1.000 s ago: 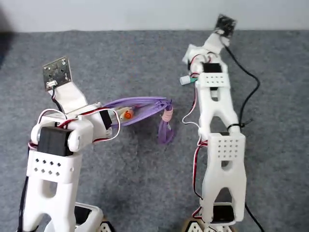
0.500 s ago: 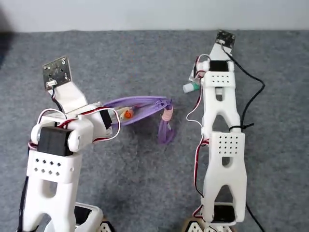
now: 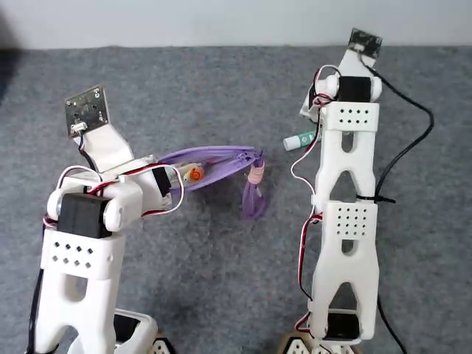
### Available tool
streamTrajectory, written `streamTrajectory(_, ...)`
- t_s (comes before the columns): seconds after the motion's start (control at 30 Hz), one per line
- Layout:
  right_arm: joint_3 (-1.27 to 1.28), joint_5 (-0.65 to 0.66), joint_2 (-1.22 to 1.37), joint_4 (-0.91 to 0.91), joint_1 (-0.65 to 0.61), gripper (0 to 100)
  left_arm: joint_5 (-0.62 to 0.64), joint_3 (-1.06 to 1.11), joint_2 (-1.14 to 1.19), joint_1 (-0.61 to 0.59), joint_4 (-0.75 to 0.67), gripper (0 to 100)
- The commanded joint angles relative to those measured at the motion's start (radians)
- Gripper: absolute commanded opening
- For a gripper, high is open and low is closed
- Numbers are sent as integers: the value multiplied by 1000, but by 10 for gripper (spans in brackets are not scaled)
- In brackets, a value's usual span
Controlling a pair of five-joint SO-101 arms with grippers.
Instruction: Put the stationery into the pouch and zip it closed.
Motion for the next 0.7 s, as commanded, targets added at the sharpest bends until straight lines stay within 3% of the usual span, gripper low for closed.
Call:
streamTrajectory(0.0,-15,-38,-13,38,-30,195,8,-8,2,6,-23,11)
streamTrajectory(0.13,63,-57,-13,10,-61,297,8,-8,2,6,-23,11)
streamTrajectory(0.47,347,-57,-13,-271,-50,280,8,47,-6,2,-38,11)
streamTrajectory(0.67,459,-52,-12,-311,-25,216,8,45,-6,3,-38,11)
